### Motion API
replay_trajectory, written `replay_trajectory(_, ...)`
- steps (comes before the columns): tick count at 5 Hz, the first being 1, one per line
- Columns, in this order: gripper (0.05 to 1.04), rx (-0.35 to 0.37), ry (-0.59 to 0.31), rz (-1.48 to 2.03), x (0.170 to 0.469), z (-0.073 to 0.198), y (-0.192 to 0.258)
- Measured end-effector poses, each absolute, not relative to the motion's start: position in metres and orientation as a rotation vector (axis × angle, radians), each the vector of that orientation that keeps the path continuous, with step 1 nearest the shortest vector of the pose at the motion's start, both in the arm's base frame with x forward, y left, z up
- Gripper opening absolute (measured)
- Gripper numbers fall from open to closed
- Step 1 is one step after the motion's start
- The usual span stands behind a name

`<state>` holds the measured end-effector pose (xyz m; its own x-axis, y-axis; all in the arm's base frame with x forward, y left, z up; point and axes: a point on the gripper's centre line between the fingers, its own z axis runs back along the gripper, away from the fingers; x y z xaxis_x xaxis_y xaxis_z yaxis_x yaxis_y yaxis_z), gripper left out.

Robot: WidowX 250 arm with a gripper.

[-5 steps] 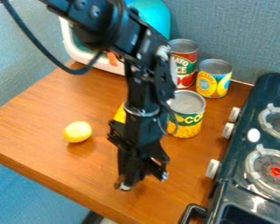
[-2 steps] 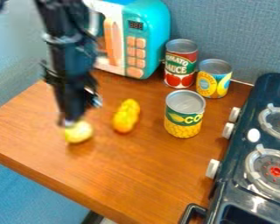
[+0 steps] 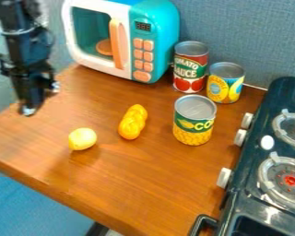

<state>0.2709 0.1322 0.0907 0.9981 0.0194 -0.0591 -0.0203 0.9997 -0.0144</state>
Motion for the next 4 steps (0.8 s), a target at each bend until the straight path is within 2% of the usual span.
replay_trajectory(1,0.095,0.040,0.151,0.105,0.266,0.079,0.152)
replay_trajectory(2,0.095,0.097,0.234,0.150,0.262,0.055,0.162)
replay_trajectory(4,0.127,0.082,0.200,0.184,0.263,0.036,0.157)
